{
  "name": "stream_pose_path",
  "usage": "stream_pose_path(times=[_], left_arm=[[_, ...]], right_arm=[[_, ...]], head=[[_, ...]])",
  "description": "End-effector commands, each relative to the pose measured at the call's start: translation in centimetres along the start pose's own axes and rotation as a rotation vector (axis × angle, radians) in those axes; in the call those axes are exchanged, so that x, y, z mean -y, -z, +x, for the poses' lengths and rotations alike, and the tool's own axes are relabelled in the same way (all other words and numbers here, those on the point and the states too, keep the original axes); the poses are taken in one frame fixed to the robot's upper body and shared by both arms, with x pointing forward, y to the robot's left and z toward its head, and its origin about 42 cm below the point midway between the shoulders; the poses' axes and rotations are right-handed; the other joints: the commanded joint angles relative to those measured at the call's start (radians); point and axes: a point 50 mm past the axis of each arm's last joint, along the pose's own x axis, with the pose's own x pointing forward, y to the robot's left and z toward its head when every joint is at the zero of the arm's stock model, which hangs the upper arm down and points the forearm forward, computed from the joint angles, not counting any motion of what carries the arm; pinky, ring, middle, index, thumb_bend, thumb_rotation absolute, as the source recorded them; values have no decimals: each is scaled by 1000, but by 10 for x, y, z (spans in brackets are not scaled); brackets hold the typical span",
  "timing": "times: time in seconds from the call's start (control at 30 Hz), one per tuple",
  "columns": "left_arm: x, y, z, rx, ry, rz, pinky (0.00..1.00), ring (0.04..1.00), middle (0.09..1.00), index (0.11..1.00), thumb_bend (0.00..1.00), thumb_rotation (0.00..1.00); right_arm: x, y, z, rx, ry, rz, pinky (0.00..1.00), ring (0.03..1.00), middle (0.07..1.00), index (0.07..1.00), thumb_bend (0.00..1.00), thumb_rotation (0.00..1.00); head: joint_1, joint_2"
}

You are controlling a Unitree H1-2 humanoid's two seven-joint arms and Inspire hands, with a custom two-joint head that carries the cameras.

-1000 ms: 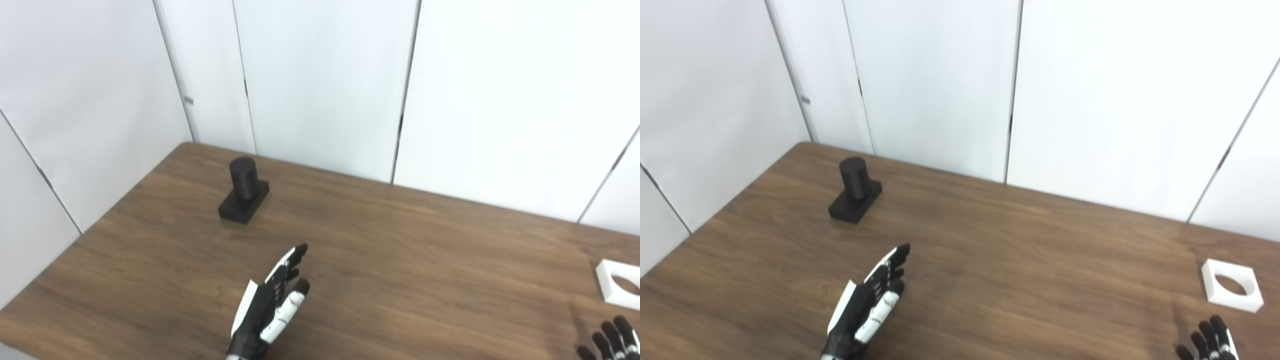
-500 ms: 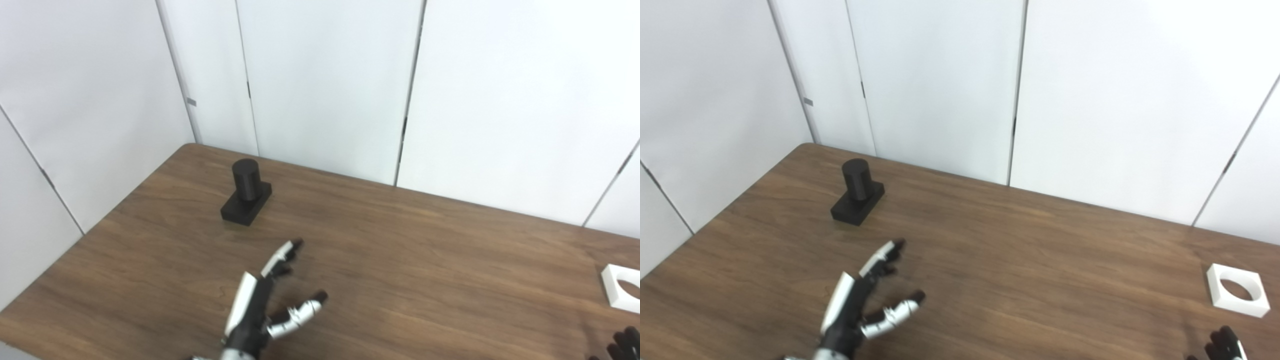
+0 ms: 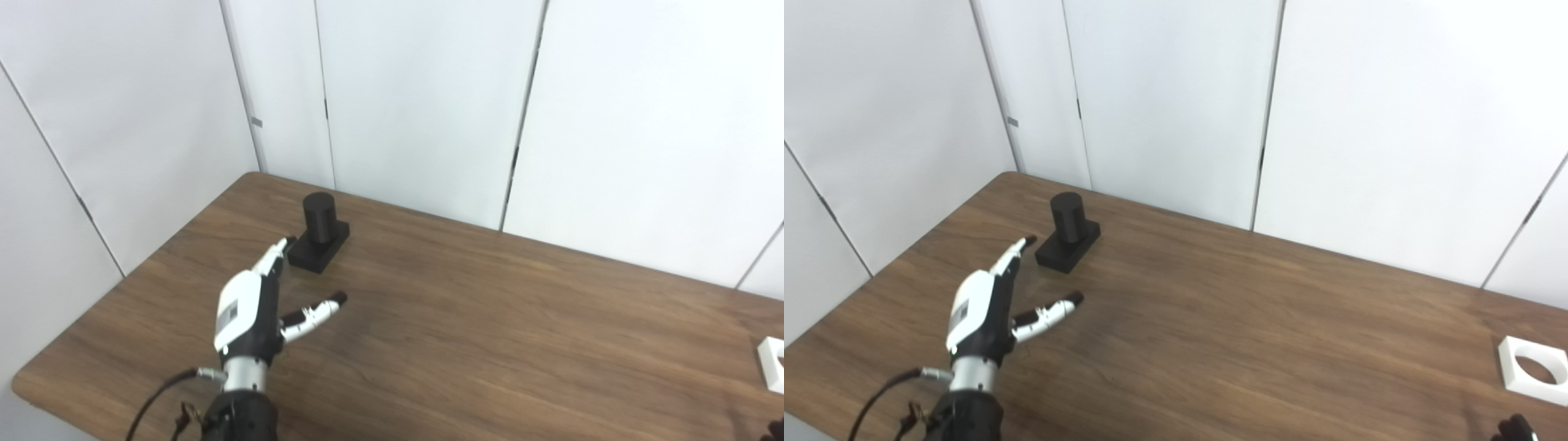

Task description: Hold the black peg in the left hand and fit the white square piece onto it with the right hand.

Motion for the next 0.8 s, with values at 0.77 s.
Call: stream_pose_path(times=[0.77], left_arm=[[20, 24, 115, -107, -13, 303, 962, 984, 964, 867, 893, 704]], right_arm=[[-8, 1, -10, -48, -11, 20, 1000, 989, 971, 973, 730, 1000]], head=[[-25, 15]])
